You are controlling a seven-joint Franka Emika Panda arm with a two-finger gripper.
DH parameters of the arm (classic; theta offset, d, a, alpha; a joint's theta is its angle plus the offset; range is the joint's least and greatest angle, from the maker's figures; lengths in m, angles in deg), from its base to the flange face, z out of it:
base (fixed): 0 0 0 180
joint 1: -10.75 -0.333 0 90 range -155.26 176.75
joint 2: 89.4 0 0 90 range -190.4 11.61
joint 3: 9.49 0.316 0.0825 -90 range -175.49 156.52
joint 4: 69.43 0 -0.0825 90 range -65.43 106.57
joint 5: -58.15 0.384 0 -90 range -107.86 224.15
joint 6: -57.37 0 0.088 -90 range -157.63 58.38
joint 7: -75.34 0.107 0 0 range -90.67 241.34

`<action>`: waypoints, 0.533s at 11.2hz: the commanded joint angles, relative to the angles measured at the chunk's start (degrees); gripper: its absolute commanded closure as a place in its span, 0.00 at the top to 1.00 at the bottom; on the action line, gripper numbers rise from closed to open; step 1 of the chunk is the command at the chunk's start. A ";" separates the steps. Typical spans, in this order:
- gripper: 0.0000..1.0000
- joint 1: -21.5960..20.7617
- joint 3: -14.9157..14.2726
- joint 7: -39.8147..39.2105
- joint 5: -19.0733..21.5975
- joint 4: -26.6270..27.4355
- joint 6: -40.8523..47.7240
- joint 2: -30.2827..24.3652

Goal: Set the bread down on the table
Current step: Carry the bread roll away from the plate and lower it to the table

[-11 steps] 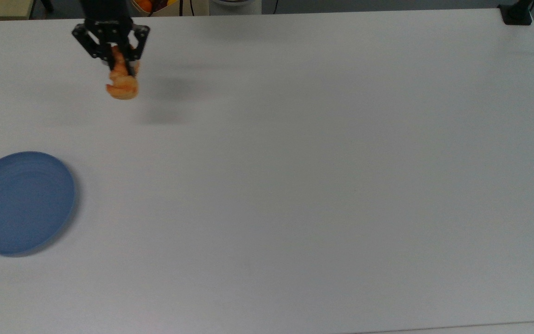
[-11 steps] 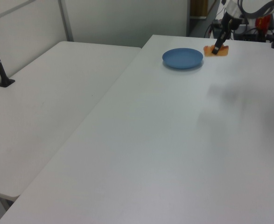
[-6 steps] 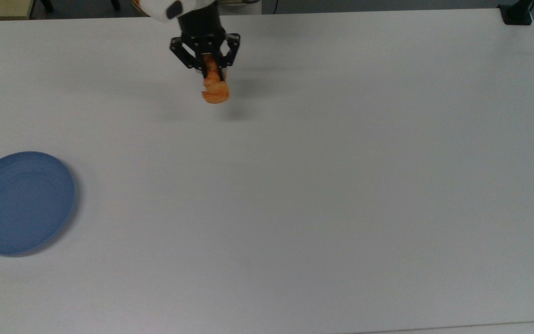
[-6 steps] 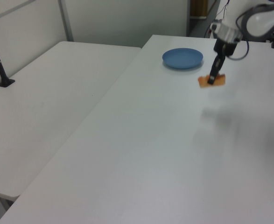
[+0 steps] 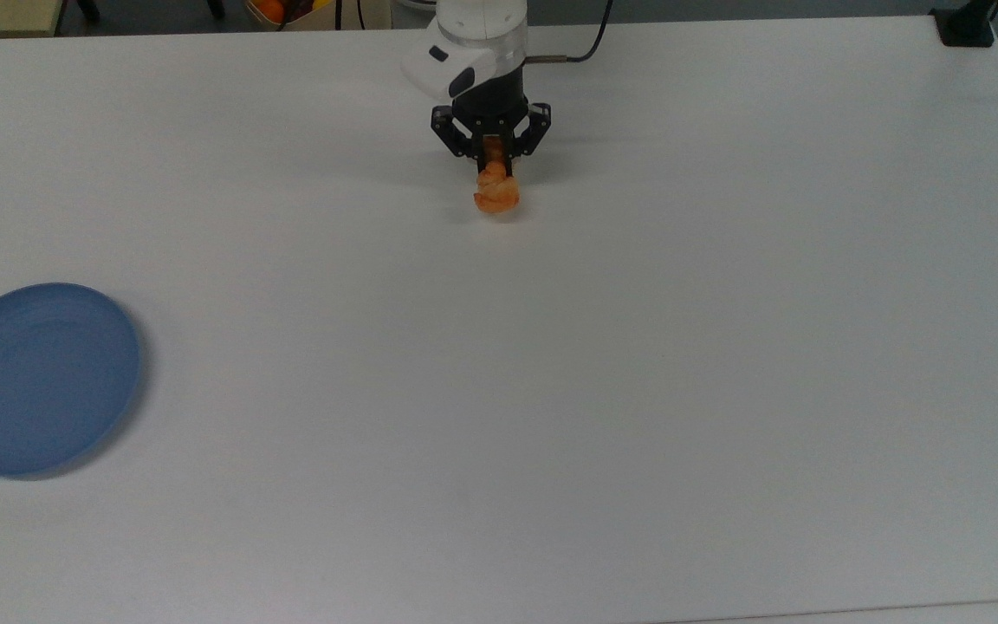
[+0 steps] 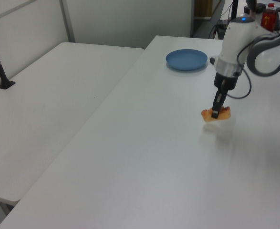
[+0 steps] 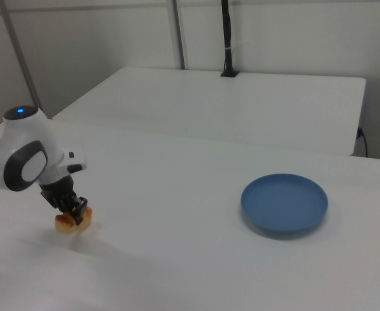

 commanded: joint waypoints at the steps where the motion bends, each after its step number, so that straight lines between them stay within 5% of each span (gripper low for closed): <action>1: 0.32 0.18 0.45 5.20 -4.49 -0.23 -3.98 4.57; 4: 0.39 0.79 0.45 5.83 -5.02 0.03 -2.94 4.49; 6: 0.90 0.88 0.45 8.18 -5.02 -0.05 0.92 3.87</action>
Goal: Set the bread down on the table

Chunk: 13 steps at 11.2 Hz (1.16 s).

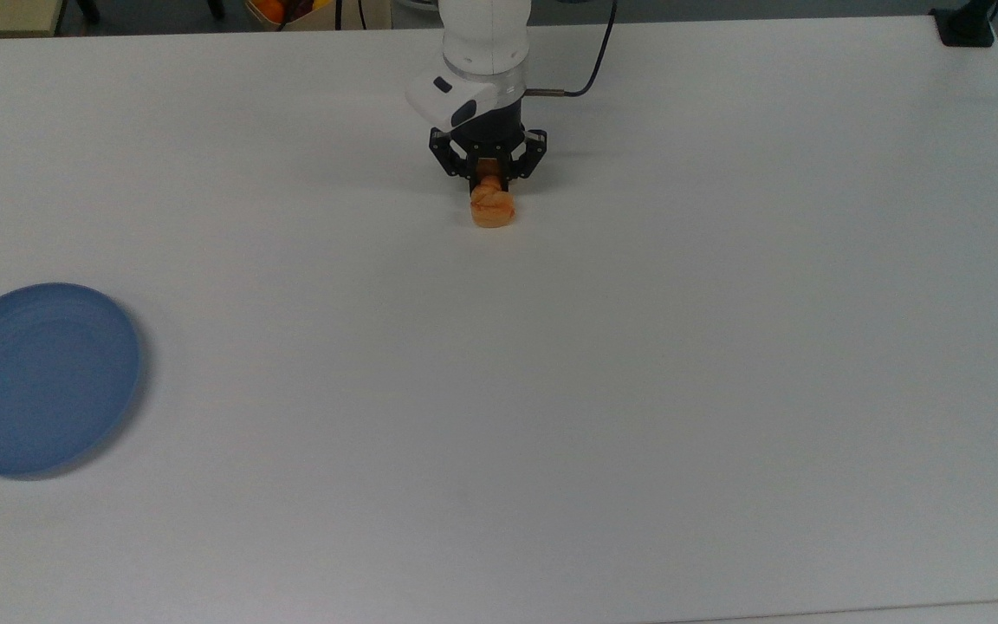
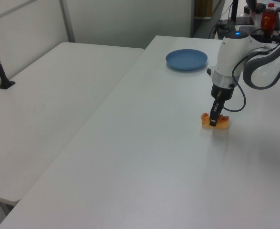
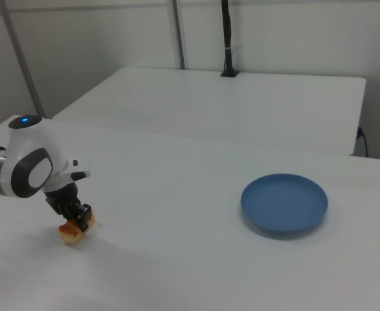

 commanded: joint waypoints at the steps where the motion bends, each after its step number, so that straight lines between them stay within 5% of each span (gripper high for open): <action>1: 1.00 0.57 0.33 4.92 -1.55 0.07 5.31 -0.58; 8: 1.00 4.15 0.42 4.31 -1.90 -5.71 17.24 -5.06; 13: 1.00 12.33 0.25 0.98 -1.63 -29.96 42.04 -5.25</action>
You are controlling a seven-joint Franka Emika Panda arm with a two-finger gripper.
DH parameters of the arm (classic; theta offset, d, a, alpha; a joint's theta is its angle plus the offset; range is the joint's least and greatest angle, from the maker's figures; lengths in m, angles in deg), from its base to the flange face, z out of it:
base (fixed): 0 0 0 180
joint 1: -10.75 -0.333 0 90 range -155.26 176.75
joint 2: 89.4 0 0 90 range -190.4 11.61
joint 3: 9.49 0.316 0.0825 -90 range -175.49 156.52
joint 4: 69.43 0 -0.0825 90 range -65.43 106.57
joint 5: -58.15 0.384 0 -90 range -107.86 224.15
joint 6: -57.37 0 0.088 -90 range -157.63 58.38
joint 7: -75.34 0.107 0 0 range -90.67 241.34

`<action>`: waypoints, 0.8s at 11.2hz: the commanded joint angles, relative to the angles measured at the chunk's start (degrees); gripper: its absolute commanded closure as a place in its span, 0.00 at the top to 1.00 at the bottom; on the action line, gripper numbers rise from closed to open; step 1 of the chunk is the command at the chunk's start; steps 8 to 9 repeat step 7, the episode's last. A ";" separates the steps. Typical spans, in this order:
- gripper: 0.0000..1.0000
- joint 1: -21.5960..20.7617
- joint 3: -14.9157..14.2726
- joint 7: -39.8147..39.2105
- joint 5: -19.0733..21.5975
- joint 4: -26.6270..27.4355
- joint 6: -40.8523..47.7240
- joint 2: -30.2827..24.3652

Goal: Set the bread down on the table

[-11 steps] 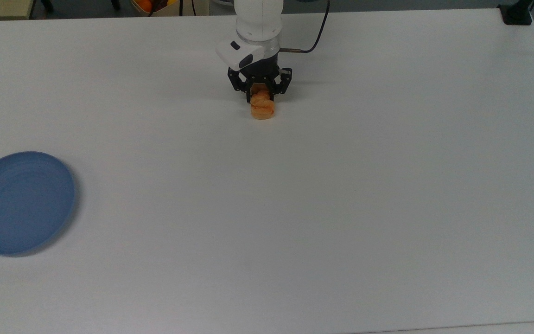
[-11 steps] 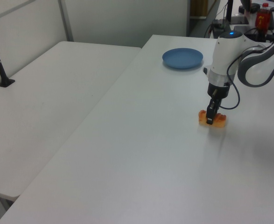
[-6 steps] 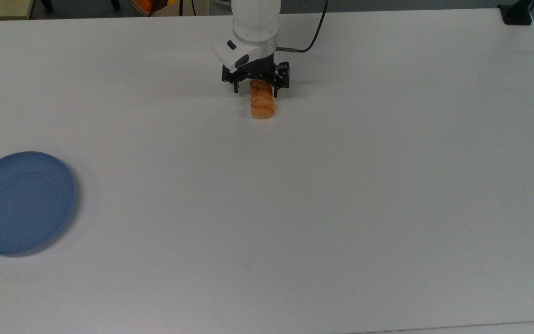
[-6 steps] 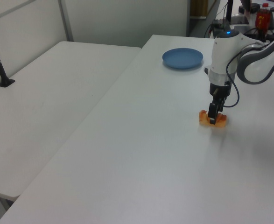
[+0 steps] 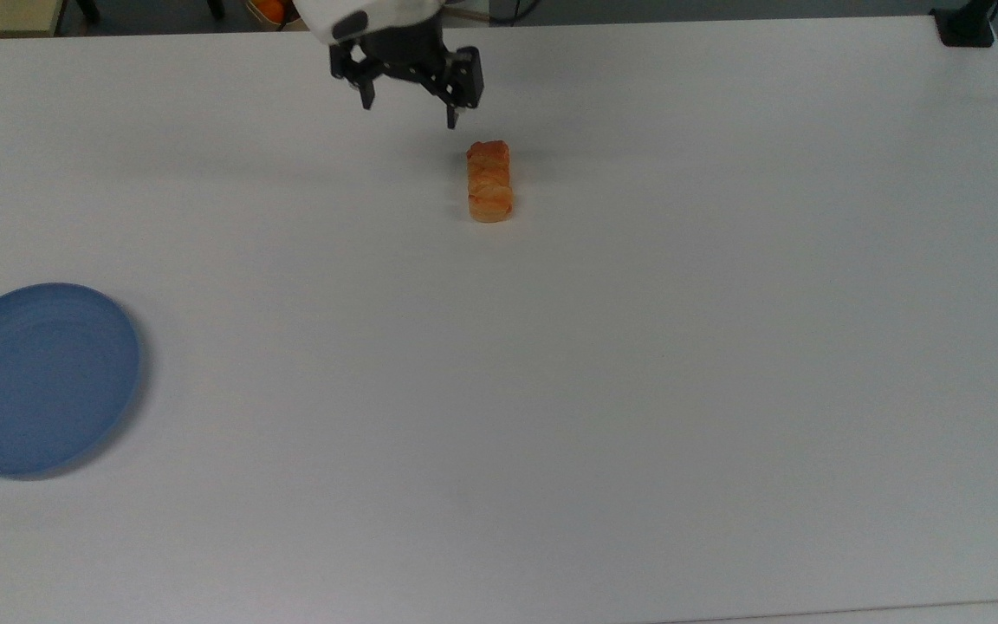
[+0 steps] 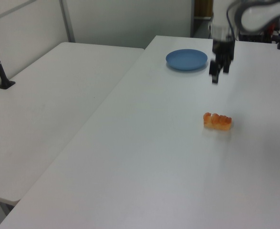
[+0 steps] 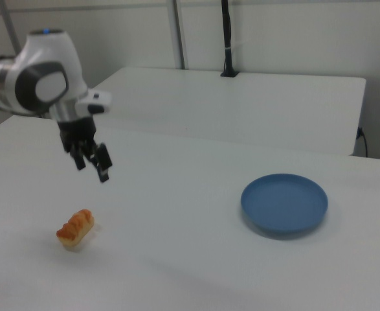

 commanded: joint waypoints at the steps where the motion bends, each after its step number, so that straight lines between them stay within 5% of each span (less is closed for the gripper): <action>1: 1.00 4.13 0.09 -3.11 -0.84 -11.51 10.20 0.87; 3: 1.00 6.42 -0.26 -9.41 -0.49 -15.65 16.44 0.95; 9: 1.00 7.13 -0.53 -9.45 -0.40 -16.37 17.43 0.78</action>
